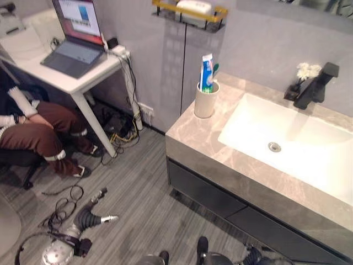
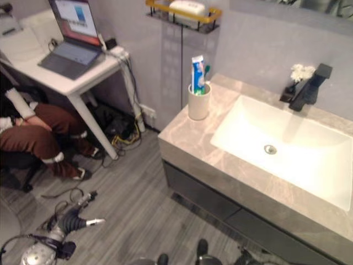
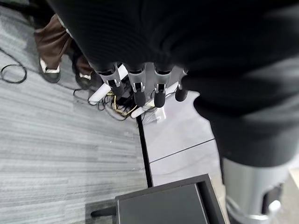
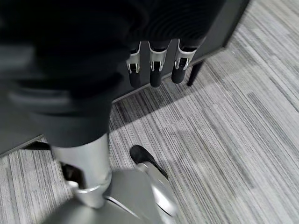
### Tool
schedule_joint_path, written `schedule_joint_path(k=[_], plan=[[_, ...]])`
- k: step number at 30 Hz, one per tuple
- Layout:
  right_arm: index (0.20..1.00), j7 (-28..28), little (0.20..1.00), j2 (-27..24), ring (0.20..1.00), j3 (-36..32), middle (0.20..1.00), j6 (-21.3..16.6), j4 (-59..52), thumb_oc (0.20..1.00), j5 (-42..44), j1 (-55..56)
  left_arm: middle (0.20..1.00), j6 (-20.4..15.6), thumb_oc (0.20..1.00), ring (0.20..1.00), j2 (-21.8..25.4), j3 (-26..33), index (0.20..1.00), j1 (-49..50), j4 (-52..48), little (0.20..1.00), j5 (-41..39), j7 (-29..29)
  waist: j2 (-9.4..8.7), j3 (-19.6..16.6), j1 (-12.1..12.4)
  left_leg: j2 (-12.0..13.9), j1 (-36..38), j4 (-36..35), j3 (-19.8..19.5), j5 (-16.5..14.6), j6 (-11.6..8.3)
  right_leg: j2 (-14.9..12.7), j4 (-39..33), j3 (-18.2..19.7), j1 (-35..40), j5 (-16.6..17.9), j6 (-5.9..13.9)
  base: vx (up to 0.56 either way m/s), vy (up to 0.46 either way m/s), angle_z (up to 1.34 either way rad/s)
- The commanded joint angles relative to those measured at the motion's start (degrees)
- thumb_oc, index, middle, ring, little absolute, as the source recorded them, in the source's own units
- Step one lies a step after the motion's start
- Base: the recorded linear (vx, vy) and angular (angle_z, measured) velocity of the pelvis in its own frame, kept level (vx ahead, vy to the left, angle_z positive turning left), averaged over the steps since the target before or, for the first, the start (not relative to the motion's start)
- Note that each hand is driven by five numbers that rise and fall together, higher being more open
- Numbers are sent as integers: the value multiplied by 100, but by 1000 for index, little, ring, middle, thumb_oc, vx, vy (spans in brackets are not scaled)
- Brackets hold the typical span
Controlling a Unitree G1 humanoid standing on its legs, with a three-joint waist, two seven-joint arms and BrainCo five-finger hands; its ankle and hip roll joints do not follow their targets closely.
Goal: Put brush and paste in cup on sink, flatten towel.
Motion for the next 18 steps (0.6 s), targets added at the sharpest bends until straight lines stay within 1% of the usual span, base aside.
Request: schedule_joint_path(k=[1,2,3,4,6,8,11,14,15,17,18], plan=[[1000,-217,1000,56,1000,57,1000,-37,48,1000,12,-181,1000,-311,1000,1000,46,154,1000,-431,-449,1000,-357,67,-131,38,-302,-40,161,-288,1284,-93,42,-297,-195,-278,-188,382,482,-56,34,134],[1000,-239,1000,75,1000,-6,1000,-17,61,1000,11,-132,1000,-300,1000,1000,-17,89,1000,-568,-436,1000,-440,80,-101,17,-373,44,162,-285,1572,-126,18,-342,-190,-345,-188,358,488,-21,26,77],[1000,-239,1000,74,1000,-8,1000,-17,61,1000,11,-132,1000,-301,1000,1000,-17,86,1000,-571,-434,1000,-440,80,-100,17,-370,45,160,-283,1573,-127,17,-341,-189,-343,-190,358,488,-13,77,68],[1000,-247,1000,145,1000,-98,1000,33,216,1000,21,-63,1000,-332,1000,1000,-71,30,1000,-694,-453,1000,-448,101,-20,-20,-484,-6,157,-204,1701,-146,77,-372,-152,-324,-146,343,490,-5,63,44],[1000,-251,1000,174,1000,-118,1000,64,336,1000,-6,-33,1000,-337,1000,1000,-36,51,1000,-699,-542,1000,-438,92,-2,-36,-496,-53,167,-189,1705,-161,110,-397,-140,-302,-132,355,497,7,85,-4],[1000,-208,1000,212,1000,-139,1000,114,539,1000,-74,5,1000,-335,1000,1000,21,155,1000,-614,-651,1000,-589,13,-2,-81,-522,-119,217,-180,1804,-216,172,-442,-136,-223,-131,432,536,9,120,-20],[1000,-116,1000,237,1000,-196,1000,182,750,1000,-187,79,1000,-278,1000,1000,-60,267,1000,-649,-699,1000,-1109,-87,-37,-91,-584,-242,267,-113,1967,-313,278,-541,-79,-69,-224,655,636,-24,143,-23],[1000,-25,1000,286,1000,-303,1000,211,792,1000,-170,156,1000,-223,1000,1000,-125,360,1000,-672,-773,1000,-1506,-169,-46,-62,-616,-320,369,-139,2101,-363,372,-604,92,57,-314,775,704,-33,149,-30],[1000,25,1000,305,1000,-339,1000,215,772,1000,-163,181,1000,-192,1000,1000,-117,441,1000,-719,-873,1000,-1768,-209,-42,-35,-655,-340,439,-144,2171,-389,410,-658,272,21,-390,847,738,-25,123,-26],[1000,27,1000,306,1000,-338,1000,218,768,1000,-163,180,1000,-185,1000,1000,-112,450,1000,-714,-881,1000,-1777,-214,-46,-22,-643,-344,453,-148,2185,-392,414,-659,297,39,-397,836,742,-12,64,-24],[1000,32,1000,315,1000,-377,1000,223,769,1000,-165,186,1000,-195,1000,1000,-110,472,1000,-752,-872,1000,-1901,-241,-37,1,-672,-338,523,-167,2237,-406,414,-685,425,22,-470,859,771,-7,129,-21]])
